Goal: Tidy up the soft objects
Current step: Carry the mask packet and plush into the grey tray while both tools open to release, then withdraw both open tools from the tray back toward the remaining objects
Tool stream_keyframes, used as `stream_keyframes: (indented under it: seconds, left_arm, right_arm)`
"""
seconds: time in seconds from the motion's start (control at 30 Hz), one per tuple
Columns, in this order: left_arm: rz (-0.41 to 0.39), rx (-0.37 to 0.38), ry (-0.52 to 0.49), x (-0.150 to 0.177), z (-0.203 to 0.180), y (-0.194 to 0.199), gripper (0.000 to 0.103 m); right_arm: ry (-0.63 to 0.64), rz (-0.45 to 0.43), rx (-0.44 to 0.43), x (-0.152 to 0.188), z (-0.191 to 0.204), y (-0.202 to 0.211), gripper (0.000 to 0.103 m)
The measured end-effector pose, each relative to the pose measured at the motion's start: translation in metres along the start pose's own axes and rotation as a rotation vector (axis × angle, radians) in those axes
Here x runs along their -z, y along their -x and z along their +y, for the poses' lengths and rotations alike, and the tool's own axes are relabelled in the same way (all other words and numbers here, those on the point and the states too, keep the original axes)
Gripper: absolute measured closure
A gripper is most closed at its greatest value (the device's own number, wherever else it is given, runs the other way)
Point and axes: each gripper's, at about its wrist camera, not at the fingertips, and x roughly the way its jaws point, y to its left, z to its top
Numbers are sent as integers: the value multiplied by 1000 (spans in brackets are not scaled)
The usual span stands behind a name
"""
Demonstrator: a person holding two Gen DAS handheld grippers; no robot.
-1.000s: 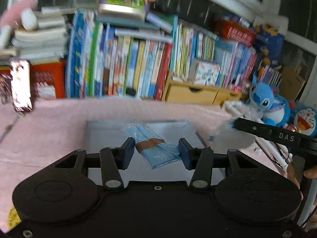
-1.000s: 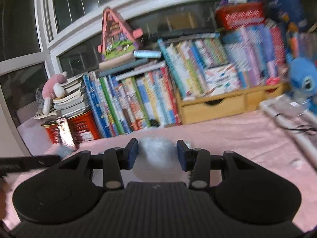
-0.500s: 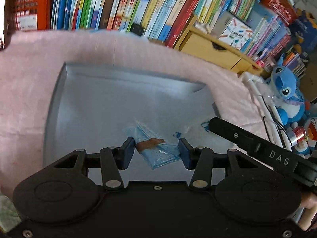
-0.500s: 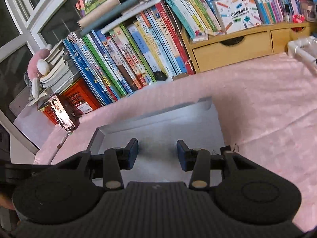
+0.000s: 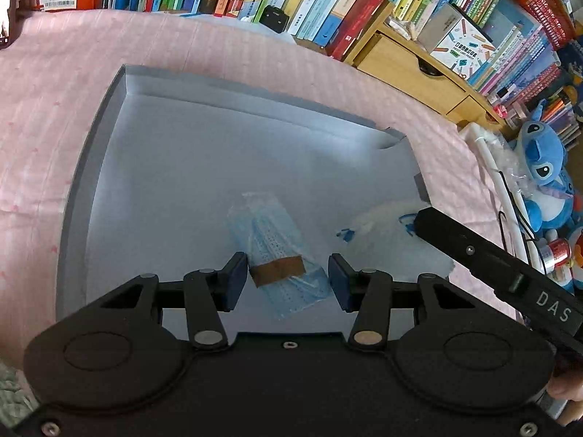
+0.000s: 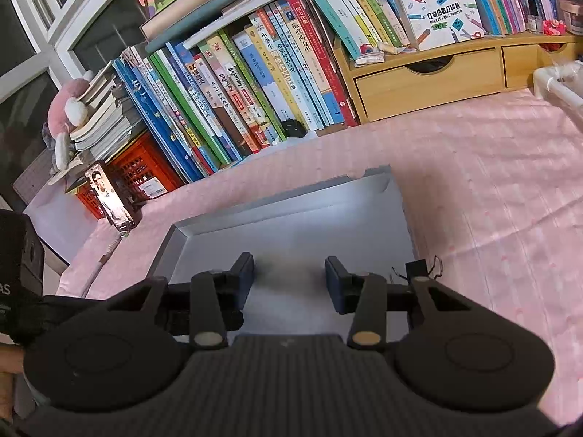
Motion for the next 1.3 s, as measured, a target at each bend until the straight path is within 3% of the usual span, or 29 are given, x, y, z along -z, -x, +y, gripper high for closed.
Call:
stream_keyframes:
  seconds: [0.13,0.5,1.0,1.3]
  left_arm:
    - [8,-7,4,0,0,-1,56]
    - [-52,-31,-39,2,-3,24,31]
    - [-196,-16,-161,31,-19,85,24]
    - [-297,28,-229,66,-26,125,20]
  right_arm:
    - [1,3,-2,0,0,1,53]
    - [9,-21,-10,0,1,16,35]
    - [78,-121,-14,8,12,64,27]
    - [167,-210,-37,34,33,103,22]
